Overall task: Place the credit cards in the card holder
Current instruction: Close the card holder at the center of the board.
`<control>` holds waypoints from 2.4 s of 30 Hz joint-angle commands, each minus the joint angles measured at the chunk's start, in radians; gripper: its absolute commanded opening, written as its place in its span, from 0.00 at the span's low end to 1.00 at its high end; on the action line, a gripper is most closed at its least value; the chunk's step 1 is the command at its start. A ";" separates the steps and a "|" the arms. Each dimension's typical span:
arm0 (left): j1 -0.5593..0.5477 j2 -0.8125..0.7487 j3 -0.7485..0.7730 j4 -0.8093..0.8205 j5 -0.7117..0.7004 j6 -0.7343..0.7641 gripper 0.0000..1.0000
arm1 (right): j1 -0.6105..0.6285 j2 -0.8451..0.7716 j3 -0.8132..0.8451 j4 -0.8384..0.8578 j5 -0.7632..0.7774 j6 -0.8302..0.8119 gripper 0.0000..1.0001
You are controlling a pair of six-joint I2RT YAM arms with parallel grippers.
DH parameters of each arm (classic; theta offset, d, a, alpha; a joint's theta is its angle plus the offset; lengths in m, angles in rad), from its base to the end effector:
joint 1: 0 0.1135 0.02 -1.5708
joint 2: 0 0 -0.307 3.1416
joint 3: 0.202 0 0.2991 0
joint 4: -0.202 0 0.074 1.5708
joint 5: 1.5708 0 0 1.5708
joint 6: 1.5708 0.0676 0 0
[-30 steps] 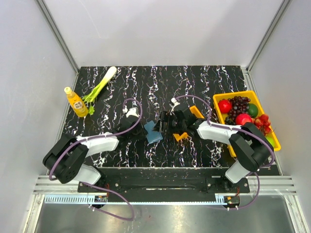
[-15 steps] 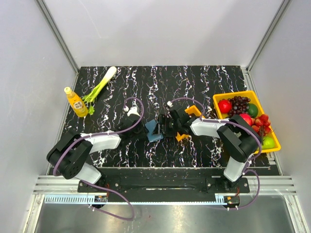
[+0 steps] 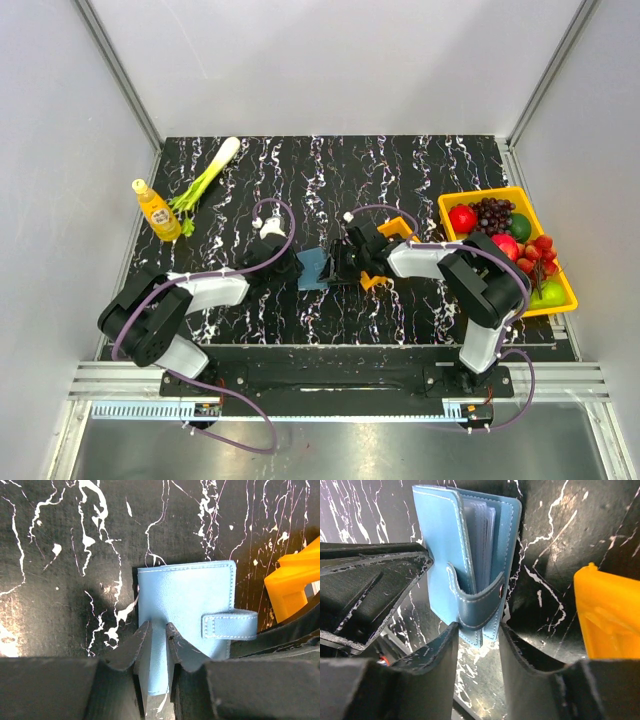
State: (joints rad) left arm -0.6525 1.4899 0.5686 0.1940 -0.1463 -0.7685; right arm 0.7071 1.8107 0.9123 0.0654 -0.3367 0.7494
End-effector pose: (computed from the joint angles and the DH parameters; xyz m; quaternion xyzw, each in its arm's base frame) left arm 0.2646 -0.1898 0.1288 -0.0826 0.9067 -0.2157 0.3530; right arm 0.3011 0.2866 0.1179 -0.0410 0.9206 0.3532 0.1613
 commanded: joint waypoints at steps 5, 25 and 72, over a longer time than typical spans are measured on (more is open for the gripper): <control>-0.015 0.035 -0.019 0.035 0.079 -0.037 0.20 | 0.015 0.081 0.020 0.066 -0.005 0.070 0.34; -0.019 0.001 -0.055 0.015 0.051 -0.060 0.20 | 0.014 0.056 0.017 0.074 0.019 0.003 0.00; -0.018 -0.288 -0.119 -0.174 -0.033 0.018 0.00 | 0.000 -0.201 -0.038 -0.095 0.100 -0.111 0.44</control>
State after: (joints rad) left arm -0.6624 1.3109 0.3672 0.3077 -0.0608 -0.8833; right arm 0.7143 1.7538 0.8932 0.0032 -0.3462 0.6693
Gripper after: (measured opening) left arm 0.050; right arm 0.383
